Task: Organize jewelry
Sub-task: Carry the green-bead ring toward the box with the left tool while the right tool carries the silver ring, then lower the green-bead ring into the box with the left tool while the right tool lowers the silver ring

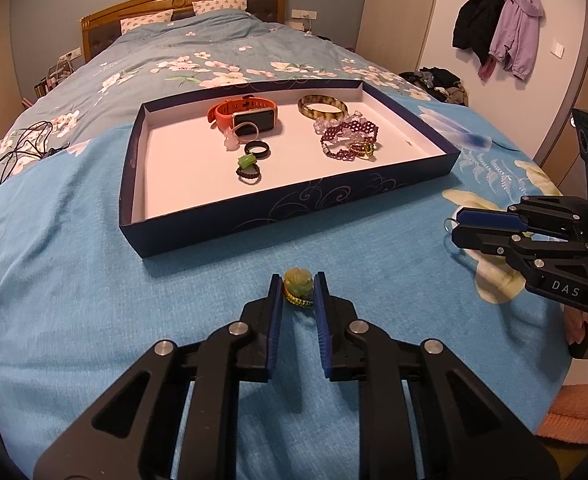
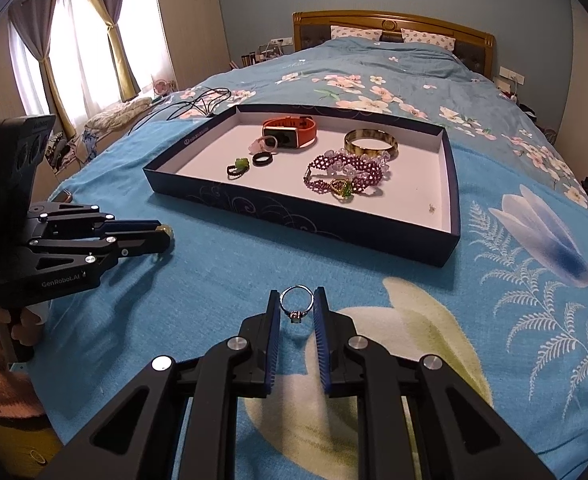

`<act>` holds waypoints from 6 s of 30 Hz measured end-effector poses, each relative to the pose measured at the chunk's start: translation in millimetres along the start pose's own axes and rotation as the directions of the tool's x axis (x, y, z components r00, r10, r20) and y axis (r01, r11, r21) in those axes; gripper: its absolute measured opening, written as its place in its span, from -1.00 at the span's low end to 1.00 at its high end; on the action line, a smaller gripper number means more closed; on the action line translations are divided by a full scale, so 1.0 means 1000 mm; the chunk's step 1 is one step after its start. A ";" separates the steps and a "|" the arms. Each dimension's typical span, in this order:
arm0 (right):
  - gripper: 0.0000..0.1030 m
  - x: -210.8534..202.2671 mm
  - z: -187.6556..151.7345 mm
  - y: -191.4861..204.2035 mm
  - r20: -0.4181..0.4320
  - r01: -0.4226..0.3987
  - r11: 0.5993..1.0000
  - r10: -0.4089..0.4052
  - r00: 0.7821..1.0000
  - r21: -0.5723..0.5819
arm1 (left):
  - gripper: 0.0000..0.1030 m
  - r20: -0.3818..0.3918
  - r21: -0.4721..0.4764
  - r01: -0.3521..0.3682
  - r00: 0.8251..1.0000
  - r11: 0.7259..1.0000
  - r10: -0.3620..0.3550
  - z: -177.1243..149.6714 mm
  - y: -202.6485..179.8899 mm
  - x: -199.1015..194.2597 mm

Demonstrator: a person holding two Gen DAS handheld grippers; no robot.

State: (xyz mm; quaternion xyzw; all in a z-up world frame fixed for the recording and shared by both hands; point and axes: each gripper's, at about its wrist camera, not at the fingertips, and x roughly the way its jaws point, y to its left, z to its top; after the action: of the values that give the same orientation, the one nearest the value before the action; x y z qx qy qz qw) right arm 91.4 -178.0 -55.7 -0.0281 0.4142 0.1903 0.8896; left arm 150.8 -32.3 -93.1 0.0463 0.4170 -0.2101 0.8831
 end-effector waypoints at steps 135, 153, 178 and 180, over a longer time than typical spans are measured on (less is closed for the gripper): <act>-0.71 -0.016 0.065 -0.026 0.230 -0.036 0.998 0.025 0.973 0.042 | -0.69 0.210 -0.038 -0.011 0.978 0.999 0.019 0.068 -0.006 -0.024; -0.71 -0.014 0.067 -0.027 0.231 -0.037 0.998 0.026 0.973 0.043 | -0.69 0.212 -0.038 -0.014 0.977 0.999 0.022 0.070 -0.006 -0.024; -0.71 -0.005 0.076 -0.031 0.229 -0.039 0.998 0.026 0.973 0.051 | -0.69 0.214 -0.042 -0.032 0.976 0.999 0.040 0.080 0.007 -0.021; -0.71 -0.005 0.077 -0.031 0.228 -0.039 0.998 0.027 0.973 0.050 | -0.69 0.214 -0.043 -0.032 0.976 0.999 0.040 0.079 0.005 -0.022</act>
State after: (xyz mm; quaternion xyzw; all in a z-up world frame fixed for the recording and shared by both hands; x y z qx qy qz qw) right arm 155.9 -192.0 -5.1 0.0249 0.3151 0.1956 0.9283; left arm 197.4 -40.9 -25.9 0.0136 0.3223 -0.1897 0.9273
